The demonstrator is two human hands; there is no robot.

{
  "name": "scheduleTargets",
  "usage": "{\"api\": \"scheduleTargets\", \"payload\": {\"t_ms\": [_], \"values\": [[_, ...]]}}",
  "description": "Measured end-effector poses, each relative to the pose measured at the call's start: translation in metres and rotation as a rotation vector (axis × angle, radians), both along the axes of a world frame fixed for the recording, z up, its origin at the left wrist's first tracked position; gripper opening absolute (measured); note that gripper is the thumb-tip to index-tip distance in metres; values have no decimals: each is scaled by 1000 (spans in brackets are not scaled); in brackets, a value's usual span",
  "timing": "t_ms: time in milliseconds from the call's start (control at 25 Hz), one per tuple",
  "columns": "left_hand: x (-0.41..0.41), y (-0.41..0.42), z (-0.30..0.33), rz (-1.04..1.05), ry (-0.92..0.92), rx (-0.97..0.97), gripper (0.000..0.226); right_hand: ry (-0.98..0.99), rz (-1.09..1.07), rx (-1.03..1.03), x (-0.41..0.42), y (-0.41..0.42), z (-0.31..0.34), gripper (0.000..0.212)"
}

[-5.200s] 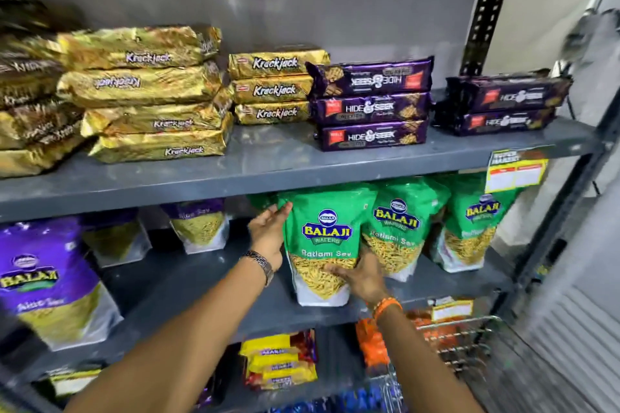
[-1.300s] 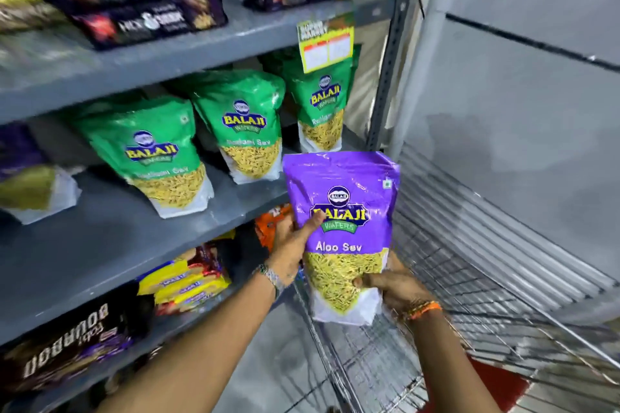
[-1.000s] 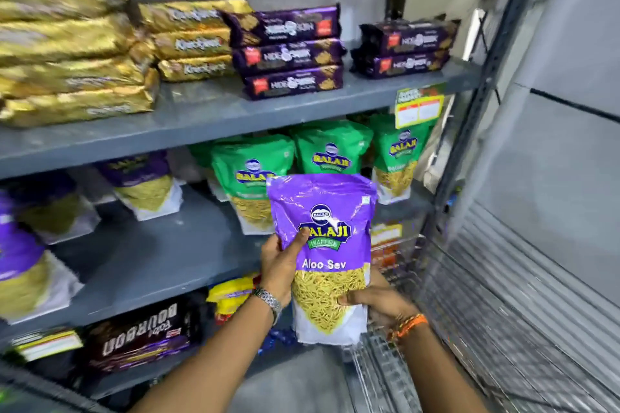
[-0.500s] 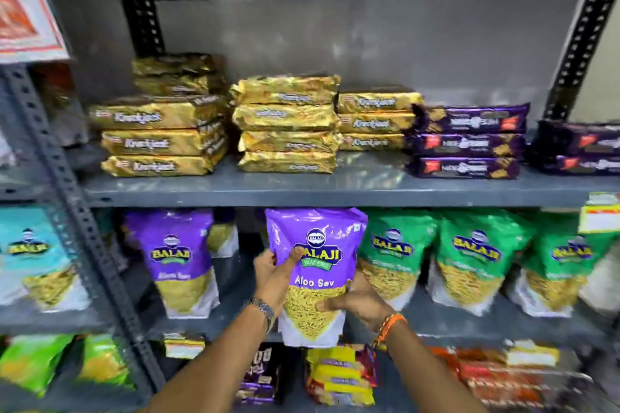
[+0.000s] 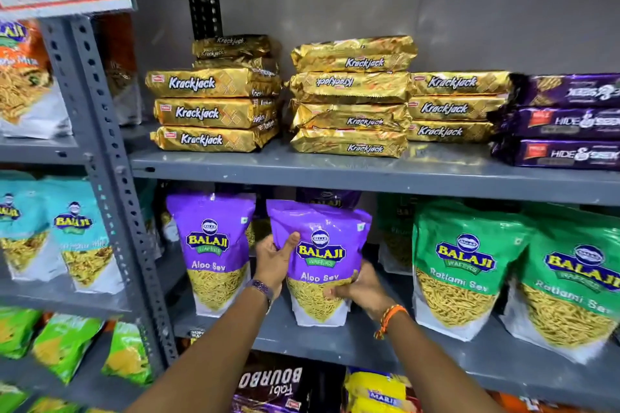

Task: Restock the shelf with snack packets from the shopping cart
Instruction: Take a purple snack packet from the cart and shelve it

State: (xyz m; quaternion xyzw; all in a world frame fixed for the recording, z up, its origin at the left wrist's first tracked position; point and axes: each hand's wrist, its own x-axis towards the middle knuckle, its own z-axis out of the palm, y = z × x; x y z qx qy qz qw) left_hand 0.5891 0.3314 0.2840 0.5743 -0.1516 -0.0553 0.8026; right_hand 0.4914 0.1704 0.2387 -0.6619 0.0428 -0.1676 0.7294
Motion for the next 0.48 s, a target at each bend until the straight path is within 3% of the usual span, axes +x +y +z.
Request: {"api": "scheduleTargets", "payload": {"t_ms": [120,320,480], "values": [[9,-3,7,18,6,-65,11,-167,-55,246,6,-4,22,61],[12,-4,4,-31,55,-114,1,-268,-220,251,14,-15,61,14],[-4,7,-44,-184,-21,194,50,-273,-211,233,10,-13,64,18]]}}
